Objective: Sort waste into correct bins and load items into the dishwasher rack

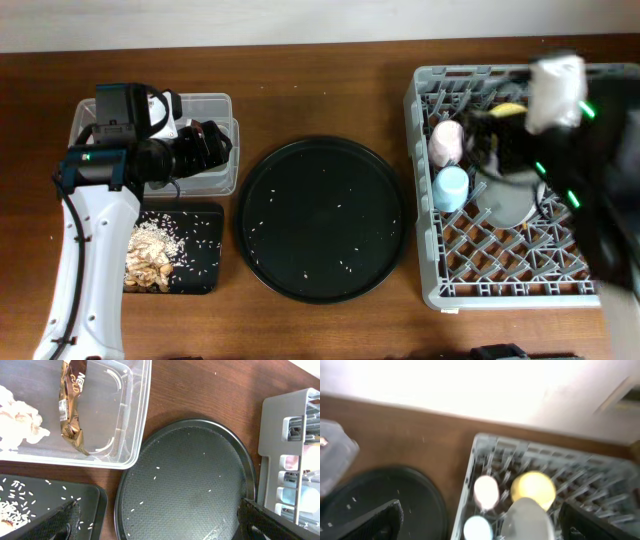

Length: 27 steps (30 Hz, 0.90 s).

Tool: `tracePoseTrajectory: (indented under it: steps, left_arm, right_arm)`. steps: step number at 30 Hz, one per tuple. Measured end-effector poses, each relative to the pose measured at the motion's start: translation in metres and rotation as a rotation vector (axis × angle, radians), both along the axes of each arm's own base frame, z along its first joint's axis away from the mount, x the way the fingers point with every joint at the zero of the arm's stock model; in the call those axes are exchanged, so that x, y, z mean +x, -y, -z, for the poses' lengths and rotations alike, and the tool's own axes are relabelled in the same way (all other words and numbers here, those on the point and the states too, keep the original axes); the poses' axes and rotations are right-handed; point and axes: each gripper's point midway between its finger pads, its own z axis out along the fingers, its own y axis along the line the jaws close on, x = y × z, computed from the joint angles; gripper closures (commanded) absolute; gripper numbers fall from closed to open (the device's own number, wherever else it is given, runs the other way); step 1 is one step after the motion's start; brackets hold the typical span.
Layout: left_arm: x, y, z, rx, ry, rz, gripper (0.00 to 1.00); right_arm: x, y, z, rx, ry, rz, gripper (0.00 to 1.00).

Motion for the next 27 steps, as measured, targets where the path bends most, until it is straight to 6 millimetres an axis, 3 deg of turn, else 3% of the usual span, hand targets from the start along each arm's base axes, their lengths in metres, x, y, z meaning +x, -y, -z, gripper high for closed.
tracePoseTrajectory:
  steps: [3,6,9,11,15,18,21,27]
  left_arm:
    - [0.000,0.000,0.000,0.000,0.000,0.000,0.01]
    - [0.000,0.000,0.000,0.000,0.000,0.000,0.01]
    - [0.000,0.000,0.000,-0.001,-0.001,0.000,0.01]
    - [0.000,0.000,0.000,0.001,0.000,0.000,0.01]
    - [0.000,0.000,0.000,0.000,-0.002,0.000,0.01]
    - [0.000,0.000,0.000,0.002,-0.001,-0.002,0.00]
    - [0.000,0.000,0.000,0.003,-0.001,-0.002,0.01]
    - [0.000,0.000,0.000,0.002,-0.001,-0.001,0.01]
  right_arm:
    - [-0.043,0.002,-0.033,0.013,0.142,-0.005,0.02]
    - [-0.081,0.002,-0.042,0.029,0.259,-0.023,0.02]
    - [-0.109,0.000,-0.032,0.044,0.383,-0.045,0.02]
    - [-0.119,0.000,-0.011,0.062,0.434,-0.047,0.02]
    - [-0.122,0.003,0.057,0.118,0.464,-0.018,0.02]
    - [-0.113,0.005,0.090,0.170,0.511,0.005,0.02]
    - [-0.098,0.005,0.117,0.229,0.576,0.016,0.02]
    - [-0.076,0.005,0.141,0.294,0.675,0.013,0.02]
